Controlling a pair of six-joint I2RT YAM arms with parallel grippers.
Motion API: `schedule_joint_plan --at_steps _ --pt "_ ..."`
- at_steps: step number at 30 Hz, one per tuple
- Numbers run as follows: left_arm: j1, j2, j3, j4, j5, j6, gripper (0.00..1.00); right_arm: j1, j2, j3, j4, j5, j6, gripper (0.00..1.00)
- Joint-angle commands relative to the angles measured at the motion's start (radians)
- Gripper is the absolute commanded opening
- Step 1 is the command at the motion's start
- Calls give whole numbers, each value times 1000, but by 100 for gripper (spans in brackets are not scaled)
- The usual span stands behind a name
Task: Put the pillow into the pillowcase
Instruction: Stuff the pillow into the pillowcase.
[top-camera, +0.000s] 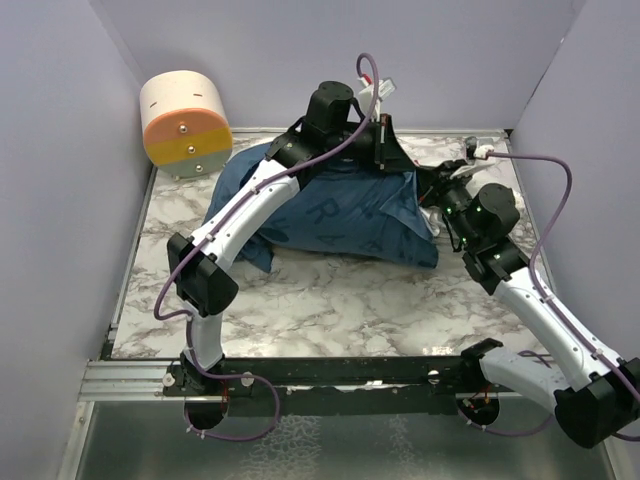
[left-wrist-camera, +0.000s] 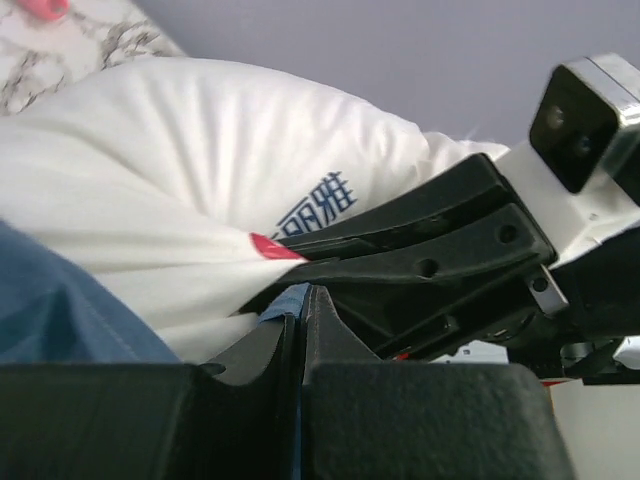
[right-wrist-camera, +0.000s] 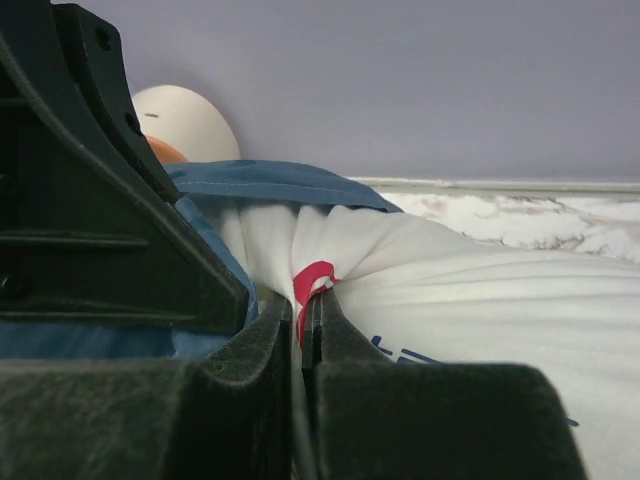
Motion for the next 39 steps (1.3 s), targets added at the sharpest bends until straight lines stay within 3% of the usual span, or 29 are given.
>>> schedule_joint_plan --at_steps 1,7,9,11,14,18,24,30,35,37,39 --pt "87 -5 42 328 -61 -30 0 45 -14 22 124 -71 1 1" --pt "112 254 476 351 -41 -196 0 26 69 166 156 4 -55 1" --pt "120 285 521 419 -50 -266 0 22 76 215 175 8 -77 1" --pt "124 260 476 450 -45 -283 0 21 72 229 177 -12 -95 1" --pt "125 128 220 452 -33 -215 0 22 39 158 180 -82 -114 1" --pt "128 -123 -313 511 -104 -107 0 22 -6 -41 193 -186 -115 2" --pt "131 -373 -902 542 -198 -38 0 34 -24 -330 267 -531 -33 5" --pt "127 -578 -1230 503 -251 -11 8 114 -226 -404 120 -622 -25 45" --pt "128 -794 -1372 371 -349 40 41 117 -372 -310 -18 -607 -22 67" --pt "130 -886 -1403 323 -390 65 51 116 -389 -249 -71 -555 -29 76" --pt "130 -996 -1412 277 -419 100 57 116 -385 -186 -157 -410 -57 86"
